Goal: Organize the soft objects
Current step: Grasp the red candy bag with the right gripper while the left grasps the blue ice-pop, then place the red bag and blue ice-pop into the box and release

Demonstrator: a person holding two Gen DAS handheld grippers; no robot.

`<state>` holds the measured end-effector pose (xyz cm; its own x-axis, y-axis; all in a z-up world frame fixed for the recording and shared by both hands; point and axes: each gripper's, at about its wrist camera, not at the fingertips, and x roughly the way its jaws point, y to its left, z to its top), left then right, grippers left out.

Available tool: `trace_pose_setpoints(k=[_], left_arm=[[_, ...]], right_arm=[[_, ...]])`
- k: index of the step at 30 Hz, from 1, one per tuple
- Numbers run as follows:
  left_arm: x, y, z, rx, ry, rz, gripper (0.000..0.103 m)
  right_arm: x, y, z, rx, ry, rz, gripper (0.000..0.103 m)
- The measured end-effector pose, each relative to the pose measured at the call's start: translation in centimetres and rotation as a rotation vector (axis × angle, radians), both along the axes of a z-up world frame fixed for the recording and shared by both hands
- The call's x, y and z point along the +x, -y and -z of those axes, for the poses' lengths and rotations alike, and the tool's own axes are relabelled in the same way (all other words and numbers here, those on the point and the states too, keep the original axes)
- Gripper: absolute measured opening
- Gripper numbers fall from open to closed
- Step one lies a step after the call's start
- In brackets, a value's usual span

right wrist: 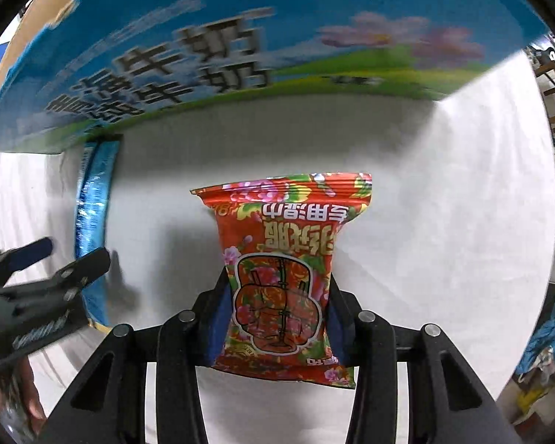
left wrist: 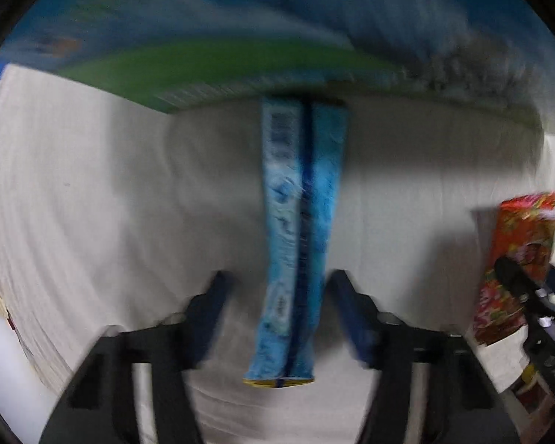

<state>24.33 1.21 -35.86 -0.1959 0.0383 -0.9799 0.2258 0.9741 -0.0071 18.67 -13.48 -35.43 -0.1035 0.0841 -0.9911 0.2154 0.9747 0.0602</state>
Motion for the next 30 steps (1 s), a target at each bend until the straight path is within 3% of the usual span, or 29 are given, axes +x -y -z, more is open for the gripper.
trace_pose_setpoints(k=[2,6,11,23,30], left_arm=[[0.0,0.5,-0.1,-0.020,-0.012,0.003,0.030],[-0.7,1.4,-0.7,0.007,0.027,0.022,0.013],[-2.7,2.4,-1.8,0.015,0.063,0.022,0.012],[-9.4,4.6,-7.1,-0.065,0.149,-0.017,0.011],[-10.1,5.5,-13.8,-0.144,0.217,-0.057,0.011]], right_arm=[[-0.2,0.6,-0.2,-0.008,0.004,0.007,0.046],[-0.6,1.1,-0.5,0.000,0.016,0.023,0.046],[-0.2,1.0,-1.8,0.016,0.052,0.009,0.046],[-1.7,2.1,-6.0,0.047,0.121,-0.076,0.046],[-2.7,2.3,-9.5,0.078,0.170,-0.100,0.046]])
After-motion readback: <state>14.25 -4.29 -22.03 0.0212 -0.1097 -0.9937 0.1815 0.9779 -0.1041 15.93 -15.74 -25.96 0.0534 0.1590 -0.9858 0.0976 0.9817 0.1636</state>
